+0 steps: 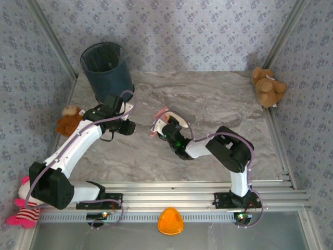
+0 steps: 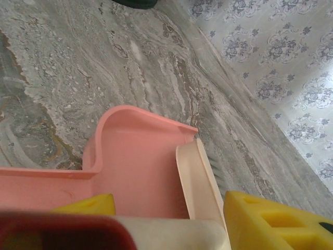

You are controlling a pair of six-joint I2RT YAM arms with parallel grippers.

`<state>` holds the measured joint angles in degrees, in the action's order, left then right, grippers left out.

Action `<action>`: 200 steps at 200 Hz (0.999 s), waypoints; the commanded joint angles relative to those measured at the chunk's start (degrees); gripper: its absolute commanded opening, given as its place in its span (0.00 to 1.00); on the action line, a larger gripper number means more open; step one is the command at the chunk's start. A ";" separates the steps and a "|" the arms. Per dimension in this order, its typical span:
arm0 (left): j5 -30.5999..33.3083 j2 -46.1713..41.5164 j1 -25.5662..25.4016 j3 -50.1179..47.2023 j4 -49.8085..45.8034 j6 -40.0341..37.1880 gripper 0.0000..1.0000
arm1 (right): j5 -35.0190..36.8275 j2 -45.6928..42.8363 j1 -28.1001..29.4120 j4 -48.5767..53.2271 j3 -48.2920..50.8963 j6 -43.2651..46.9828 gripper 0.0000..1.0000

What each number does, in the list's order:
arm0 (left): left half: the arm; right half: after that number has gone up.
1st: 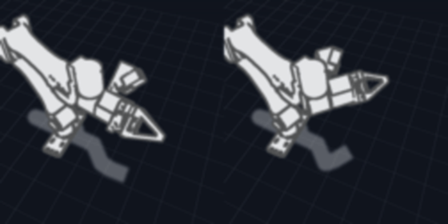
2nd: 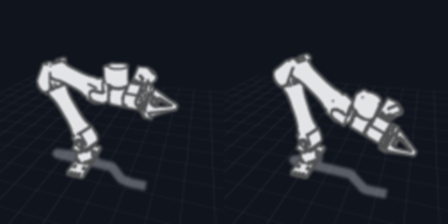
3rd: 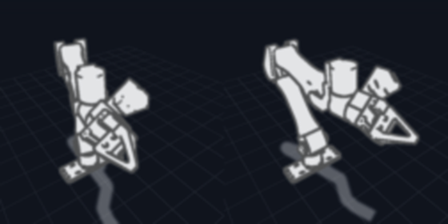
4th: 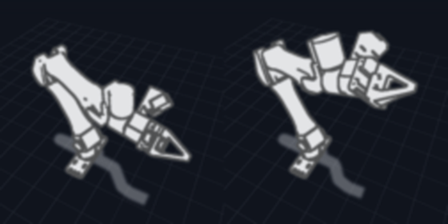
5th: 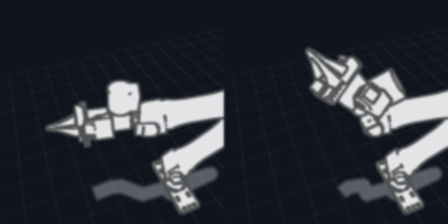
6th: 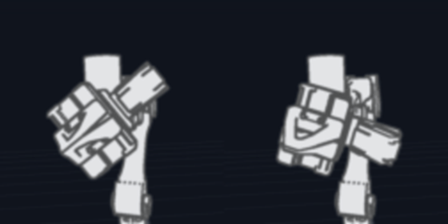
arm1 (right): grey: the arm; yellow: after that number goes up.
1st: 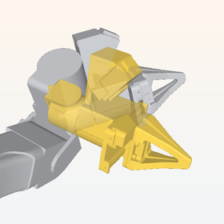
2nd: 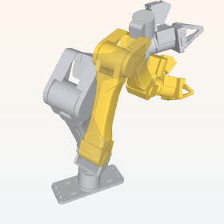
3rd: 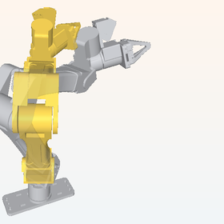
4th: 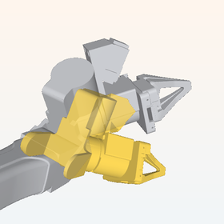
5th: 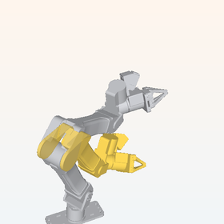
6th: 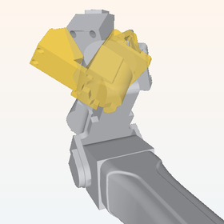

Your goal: Sweep away the paper scraps from the table

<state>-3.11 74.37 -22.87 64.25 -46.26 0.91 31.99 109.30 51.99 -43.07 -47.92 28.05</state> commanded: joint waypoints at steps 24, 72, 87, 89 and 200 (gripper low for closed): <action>0.30 0.33 0.38 0.15 -0.28 -1.01 0.46 | 2.47 -1.25 1.25 -0.74 1.41 -1.95 0.64; 0.04 0.23 0.37 0.12 -0.40 -1.08 0.46 | 2.10 -3.09 1.73 1.02 3.79 -4.49 0.72; -0.06 0.11 0.37 0.08 -0.41 -1.12 0.46 | 1.82 -4.13 1.79 1.73 4.71 -5.66 0.77; -0.05 0.11 0.37 0.09 -0.41 -1.09 0.46 | 1.75 -4.28 1.84 1.86 4.82 -5.84 0.78; -0.31 0.21 0.37 0.04 -0.49 -1.19 0.47 | 1.92 -11.98 3.22 11.32 10.40 -12.73 0.90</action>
<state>-3.14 74.37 -22.87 64.25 -46.28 0.49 32.80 100.22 54.65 -36.64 -38.39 19.64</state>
